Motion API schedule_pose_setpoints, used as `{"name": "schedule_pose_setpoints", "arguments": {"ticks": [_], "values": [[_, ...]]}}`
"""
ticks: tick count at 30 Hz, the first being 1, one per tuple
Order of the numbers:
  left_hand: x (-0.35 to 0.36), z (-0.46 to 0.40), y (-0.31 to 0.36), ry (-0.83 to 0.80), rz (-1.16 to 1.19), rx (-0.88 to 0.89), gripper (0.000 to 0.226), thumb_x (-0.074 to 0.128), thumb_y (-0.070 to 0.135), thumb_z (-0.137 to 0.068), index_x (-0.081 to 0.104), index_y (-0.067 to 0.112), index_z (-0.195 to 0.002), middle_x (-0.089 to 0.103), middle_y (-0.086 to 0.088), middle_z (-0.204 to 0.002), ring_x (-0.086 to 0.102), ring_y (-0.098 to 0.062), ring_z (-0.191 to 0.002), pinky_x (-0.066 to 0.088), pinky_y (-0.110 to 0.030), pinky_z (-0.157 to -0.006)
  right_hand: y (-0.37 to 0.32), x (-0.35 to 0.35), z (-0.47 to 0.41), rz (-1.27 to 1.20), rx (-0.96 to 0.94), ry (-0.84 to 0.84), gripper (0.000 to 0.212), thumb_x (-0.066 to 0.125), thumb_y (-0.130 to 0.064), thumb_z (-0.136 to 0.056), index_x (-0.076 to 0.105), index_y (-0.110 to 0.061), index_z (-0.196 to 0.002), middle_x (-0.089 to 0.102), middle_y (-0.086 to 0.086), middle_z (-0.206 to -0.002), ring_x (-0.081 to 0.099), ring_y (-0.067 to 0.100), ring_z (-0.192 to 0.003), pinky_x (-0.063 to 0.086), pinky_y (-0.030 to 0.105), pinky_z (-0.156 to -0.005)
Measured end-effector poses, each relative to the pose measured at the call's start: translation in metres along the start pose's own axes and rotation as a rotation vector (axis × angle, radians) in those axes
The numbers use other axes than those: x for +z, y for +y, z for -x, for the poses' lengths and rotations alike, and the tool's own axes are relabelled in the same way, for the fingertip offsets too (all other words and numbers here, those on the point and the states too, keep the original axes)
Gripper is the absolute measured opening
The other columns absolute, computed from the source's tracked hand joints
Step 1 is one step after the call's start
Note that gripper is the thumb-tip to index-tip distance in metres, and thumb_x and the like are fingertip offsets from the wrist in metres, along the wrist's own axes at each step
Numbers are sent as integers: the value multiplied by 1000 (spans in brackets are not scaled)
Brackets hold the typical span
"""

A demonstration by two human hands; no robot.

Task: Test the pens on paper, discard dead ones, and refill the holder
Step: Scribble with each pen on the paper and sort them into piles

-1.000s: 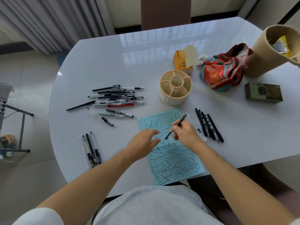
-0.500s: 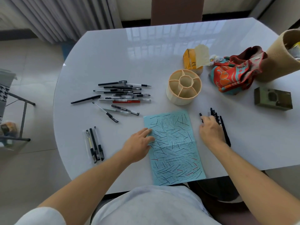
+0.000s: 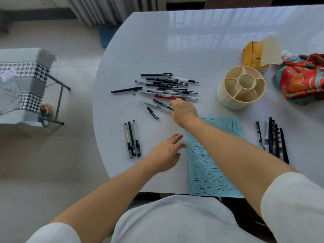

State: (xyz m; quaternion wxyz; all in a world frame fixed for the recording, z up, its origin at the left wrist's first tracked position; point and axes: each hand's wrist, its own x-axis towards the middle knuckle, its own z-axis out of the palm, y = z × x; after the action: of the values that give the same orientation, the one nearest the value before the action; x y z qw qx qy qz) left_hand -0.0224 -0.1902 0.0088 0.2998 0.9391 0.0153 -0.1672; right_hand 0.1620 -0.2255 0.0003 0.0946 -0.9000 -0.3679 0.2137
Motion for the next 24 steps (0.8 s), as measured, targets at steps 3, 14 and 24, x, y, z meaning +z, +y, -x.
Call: {"name": "schedule_pose_setpoints", "arguments": {"ticks": [3, 14, 24], "values": [[-4, 10, -11, 22, 72, -77, 39, 53, 15, -97, 57, 24, -135, 32, -2, -162, 30, -19, -149, 36, -36, -113, 3, 4, -4, -54, 74, -13, 30, 54, -13, -96, 59, -12, -125, 59, 11, -127, 62, 33, -108, 54, 41, -91], [-14, -22, 0, 96, 455, -247, 39, 52, 47, -100, 53, 31, -136, 70, 12, -112, 66, -4, -94, 54, -32, -88, 43, 4, 115, -1284, 381, -26, 13, 68, -13, -96, 67, -1, -95, 75, 15, -78, 74, 31, -71, 62, 36, -65], [-10, -49, 26, -15, 75, -118, 32, 50, 40, -100, 66, 20, -82, 68, 4, -73, 62, -19, -70, 52, -37, -68, 98, 5, 157, -1342, 724, 457, 24, 69, -23, -93, 67, -8, -74, 63, 0, -58, 53, 15, -47, 48, 31, -49]]}}
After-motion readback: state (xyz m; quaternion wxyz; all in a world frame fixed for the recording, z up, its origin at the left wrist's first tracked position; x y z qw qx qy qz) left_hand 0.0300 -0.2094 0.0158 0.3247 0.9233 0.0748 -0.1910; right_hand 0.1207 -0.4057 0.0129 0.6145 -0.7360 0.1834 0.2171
